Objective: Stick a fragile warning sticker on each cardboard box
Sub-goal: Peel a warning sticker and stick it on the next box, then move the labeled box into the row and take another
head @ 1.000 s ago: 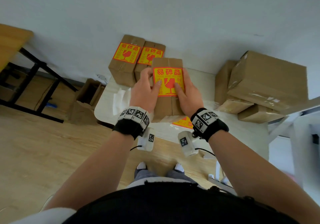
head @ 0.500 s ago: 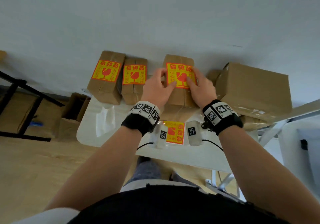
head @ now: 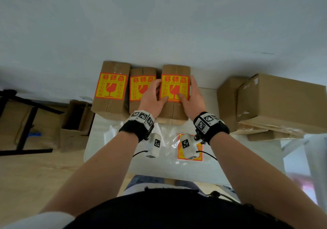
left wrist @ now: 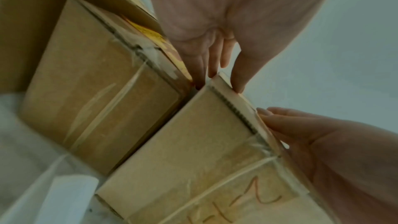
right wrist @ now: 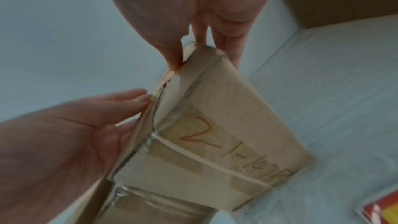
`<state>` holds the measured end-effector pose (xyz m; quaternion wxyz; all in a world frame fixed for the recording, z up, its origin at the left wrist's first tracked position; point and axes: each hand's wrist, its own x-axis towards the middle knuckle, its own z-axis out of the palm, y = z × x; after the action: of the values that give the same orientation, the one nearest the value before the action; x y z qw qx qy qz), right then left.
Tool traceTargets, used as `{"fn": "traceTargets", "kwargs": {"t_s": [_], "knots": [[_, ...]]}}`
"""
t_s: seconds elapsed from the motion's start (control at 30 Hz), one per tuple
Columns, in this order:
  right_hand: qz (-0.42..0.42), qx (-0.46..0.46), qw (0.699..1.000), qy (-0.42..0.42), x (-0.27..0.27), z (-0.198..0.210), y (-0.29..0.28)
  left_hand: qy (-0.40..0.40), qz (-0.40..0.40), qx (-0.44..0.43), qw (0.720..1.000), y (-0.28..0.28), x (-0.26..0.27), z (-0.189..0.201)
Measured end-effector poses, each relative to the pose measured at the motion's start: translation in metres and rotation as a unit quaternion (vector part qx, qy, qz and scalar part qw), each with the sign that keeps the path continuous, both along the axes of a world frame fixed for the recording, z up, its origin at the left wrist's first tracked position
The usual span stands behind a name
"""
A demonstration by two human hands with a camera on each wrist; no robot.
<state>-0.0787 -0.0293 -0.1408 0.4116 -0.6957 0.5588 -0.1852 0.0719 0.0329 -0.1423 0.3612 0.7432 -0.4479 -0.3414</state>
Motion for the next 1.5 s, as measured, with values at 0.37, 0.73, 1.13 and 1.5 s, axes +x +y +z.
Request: {"fn": "traceTargets", "kwargs": {"t_s": [0.37, 0.73, 1.13, 1.5], "knots": [[-0.021, -0.008, 1.000, -0.014, 0.034, -0.011, 0.022, -0.204, 0.010, 0.017, 0.979, 0.012, 0.022, 0.000], [-0.035, 0.022, 0.999, 0.024, 0.031, -0.020, 0.021, -0.264, -0.031, 0.101, 0.959, 0.011, 0.011, -0.001], [-0.086, -0.171, 0.981, -0.029, -0.062, 0.062, 0.004, -0.020, -0.047, -0.069, 0.996, -0.029, -0.078, 0.078], [-0.318, -0.217, 0.919, 0.083, -0.224, 0.108, -0.020, 0.212, -0.095, 0.164, 0.959, -0.051, -0.209, 0.109]]}}
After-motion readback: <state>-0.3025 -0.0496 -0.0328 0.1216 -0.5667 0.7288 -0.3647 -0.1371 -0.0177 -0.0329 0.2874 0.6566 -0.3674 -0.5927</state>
